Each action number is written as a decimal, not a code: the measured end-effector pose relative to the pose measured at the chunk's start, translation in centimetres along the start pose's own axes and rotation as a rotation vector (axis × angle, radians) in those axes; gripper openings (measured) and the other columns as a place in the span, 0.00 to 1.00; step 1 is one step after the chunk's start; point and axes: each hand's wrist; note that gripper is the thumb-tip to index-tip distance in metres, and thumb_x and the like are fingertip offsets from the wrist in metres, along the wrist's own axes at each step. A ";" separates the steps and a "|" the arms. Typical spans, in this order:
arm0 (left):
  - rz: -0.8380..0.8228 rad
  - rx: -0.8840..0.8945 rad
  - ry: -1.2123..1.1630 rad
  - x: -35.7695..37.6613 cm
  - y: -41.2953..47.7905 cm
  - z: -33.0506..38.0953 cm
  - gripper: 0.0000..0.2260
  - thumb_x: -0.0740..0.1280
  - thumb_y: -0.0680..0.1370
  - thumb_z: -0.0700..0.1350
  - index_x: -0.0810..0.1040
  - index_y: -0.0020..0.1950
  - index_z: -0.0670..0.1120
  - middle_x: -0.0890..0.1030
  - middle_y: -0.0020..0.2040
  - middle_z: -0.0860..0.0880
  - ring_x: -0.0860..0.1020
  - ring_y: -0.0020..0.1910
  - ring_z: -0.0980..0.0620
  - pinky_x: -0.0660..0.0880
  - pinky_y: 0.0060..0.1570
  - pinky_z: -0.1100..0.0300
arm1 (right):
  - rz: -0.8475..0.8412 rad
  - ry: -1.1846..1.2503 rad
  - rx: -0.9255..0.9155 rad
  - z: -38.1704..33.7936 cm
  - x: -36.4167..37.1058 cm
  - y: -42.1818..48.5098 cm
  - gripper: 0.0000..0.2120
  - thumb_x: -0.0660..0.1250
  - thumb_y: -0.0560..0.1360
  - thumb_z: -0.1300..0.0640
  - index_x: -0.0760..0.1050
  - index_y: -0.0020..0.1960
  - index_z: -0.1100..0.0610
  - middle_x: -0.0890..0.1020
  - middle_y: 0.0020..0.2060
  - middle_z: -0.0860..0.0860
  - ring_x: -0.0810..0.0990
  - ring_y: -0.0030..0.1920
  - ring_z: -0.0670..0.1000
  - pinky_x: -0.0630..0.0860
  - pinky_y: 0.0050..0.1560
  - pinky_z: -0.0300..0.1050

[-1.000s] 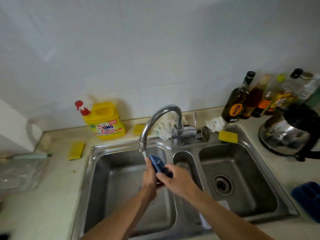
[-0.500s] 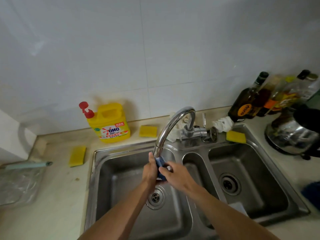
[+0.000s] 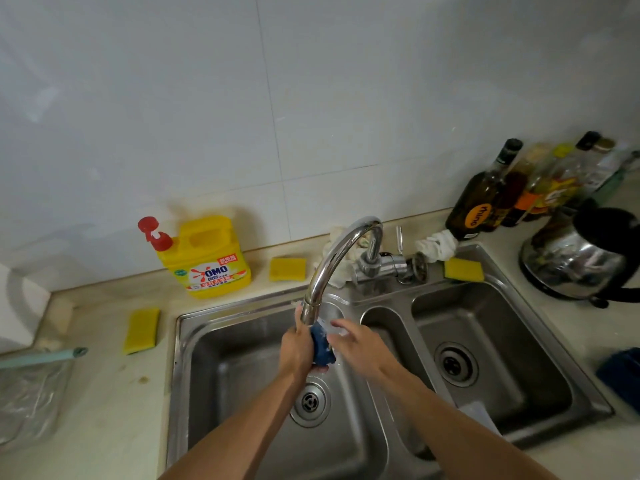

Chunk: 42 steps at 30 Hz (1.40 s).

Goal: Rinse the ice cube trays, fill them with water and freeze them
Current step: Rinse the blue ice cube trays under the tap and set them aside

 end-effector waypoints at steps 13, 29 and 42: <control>-0.148 -0.036 -0.011 1.6 -2.9 0.2 0.31 0.51 0.82 0.68 0.80 0.59 0.43 0.85 0.51 0.38 0.85 0.48 0.39 0.81 0.38 0.51 | 0.042 0.045 0.035 1.9 -1.1 -2.3 0.24 0.63 0.81 0.44 0.72 0.73 0.52 0.79 0.66 0.52 0.79 0.62 0.50 0.76 0.61 0.44; 0.083 -0.140 -0.326 0.3 0.3 -0.3 0.17 0.62 0.82 0.60 0.77 0.58 0.48 0.81 0.55 0.42 0.81 0.49 0.43 0.80 0.40 0.49 | 0.033 -0.378 0.075 12.3 -10.6 -7.8 0.25 0.72 0.73 0.50 0.69 0.67 0.52 0.76 0.59 0.49 0.79 0.56 0.51 0.78 0.51 0.44; 0.008 -0.054 -0.463 2.1 -2.2 -1.1 0.24 0.58 0.80 0.68 0.77 0.62 0.51 0.83 0.56 0.42 0.82 0.53 0.41 0.80 0.42 0.49 | -0.223 -0.741 0.088 20.8 -11.6 -12.6 0.40 0.73 0.73 0.61 0.58 0.79 0.49 0.63 0.73 0.49 0.65 0.72 0.52 0.65 0.74 0.54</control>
Point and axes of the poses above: each hand's wrist, its own y-axis towards the middle knuckle, its own x-axis out of the palm, z = x × y
